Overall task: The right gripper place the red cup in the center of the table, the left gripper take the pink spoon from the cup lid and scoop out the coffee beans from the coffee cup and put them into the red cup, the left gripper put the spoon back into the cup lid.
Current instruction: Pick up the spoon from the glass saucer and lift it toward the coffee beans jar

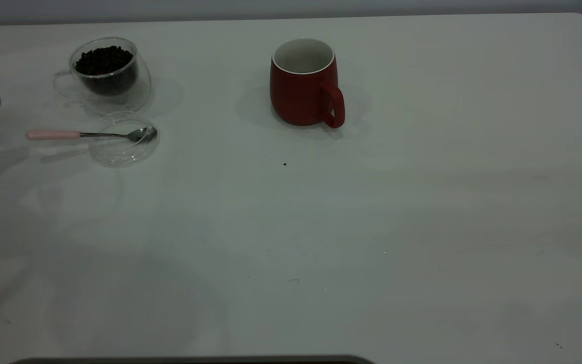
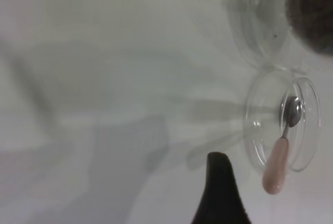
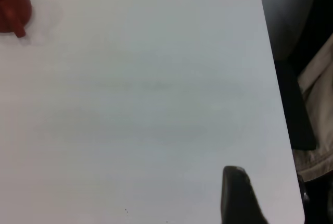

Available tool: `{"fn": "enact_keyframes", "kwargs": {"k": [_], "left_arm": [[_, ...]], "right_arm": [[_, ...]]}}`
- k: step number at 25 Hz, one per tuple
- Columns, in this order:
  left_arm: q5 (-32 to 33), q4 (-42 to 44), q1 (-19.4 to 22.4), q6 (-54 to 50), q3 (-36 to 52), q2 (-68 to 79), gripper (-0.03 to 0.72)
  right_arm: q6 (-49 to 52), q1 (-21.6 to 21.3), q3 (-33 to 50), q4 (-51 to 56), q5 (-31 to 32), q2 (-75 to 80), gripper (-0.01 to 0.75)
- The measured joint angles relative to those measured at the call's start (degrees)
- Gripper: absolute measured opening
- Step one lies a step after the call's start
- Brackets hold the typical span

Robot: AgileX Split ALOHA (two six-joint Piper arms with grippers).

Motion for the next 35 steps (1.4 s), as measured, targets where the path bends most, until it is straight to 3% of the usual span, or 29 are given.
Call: {"fn": "enact_keyframes", "kwargs": {"k": [9, 17, 25, 28, 35], "left_arm": [[1.5, -1.2, -1.5, 0.0, -0.5, 3.8, 0.586], [0.6, -1.6, -6.9, 2.7, -0.6, 4.2, 0.586], [-1.2, -1.6, -7.2, 2.8, -0.6, 4.2, 0.579], [-1.3, -1.6, -7.2, 2.8, -0.6, 4.2, 0.536], [-1.1, -0.4, -7.2, 2.8, -0.6, 4.2, 0.350]], "right_arm": [[0.0, 0.0, 0.0, 0.0, 0.0, 0.0, 0.438], [0.0, 0.0, 0.0, 0.0, 0.0, 0.0, 0.438], [0.0, 0.0, 0.0, 0.0, 0.0, 0.0, 0.438], [0.0, 0.0, 0.0, 0.0, 0.0, 0.0, 0.438], [0.0, 0.0, 0.0, 0.0, 0.0, 0.0, 0.438]]}}
